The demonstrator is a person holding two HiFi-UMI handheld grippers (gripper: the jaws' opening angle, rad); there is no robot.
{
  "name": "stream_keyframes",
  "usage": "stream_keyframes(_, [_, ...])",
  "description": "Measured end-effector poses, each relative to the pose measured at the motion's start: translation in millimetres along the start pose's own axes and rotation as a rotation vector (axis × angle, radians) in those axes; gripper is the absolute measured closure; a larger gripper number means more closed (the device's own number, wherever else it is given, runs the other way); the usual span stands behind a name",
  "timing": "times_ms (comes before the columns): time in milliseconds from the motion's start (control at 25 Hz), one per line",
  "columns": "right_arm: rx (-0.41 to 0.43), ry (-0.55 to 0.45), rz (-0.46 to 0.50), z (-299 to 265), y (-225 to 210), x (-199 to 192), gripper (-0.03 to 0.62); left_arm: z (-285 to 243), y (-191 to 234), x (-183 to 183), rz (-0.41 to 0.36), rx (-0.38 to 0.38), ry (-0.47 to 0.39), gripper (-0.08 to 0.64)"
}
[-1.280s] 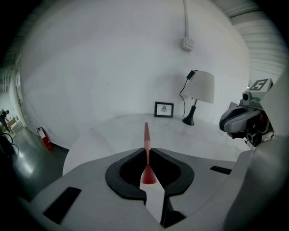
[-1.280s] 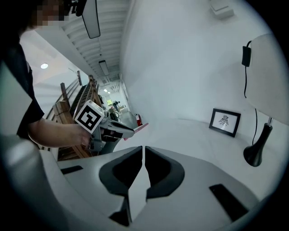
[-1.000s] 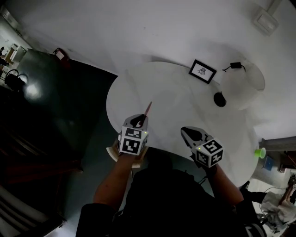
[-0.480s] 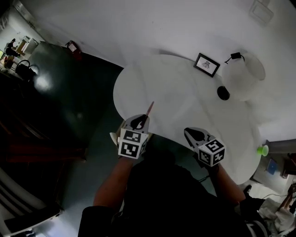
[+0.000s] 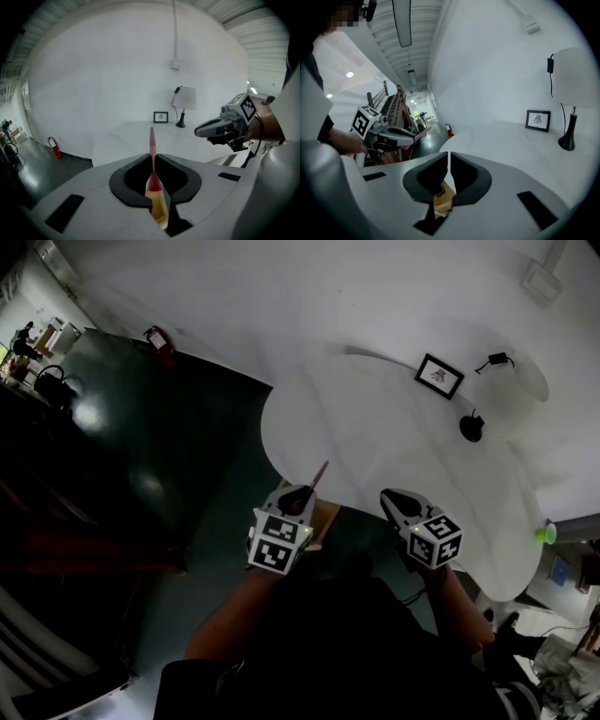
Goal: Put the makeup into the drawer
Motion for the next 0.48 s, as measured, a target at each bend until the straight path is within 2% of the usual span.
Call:
stream_keyframes(240, [-0.055, -0.06, -0.075, -34.2, 53.8, 12.1, 0.566, 31.1, 47.3, -33.1, -0.056, -0.051, 0.0, 0.511])
stream_keyframes(480, [-0.057, -0.038, -0.093, -47.6, 86.2, -0.6, 0.566, 42.0, 64.7, -54.8, -0.069, -0.062, 0.0, 0.511])
Point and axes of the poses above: the fingertips, and each gripper's own axes: z backward along the fingers, y to its left, x out of its top, the point moved 10 cm from there along z, backward along the fingers, and after that the axes turned 13 degrees about y, right-handed, at the moved point
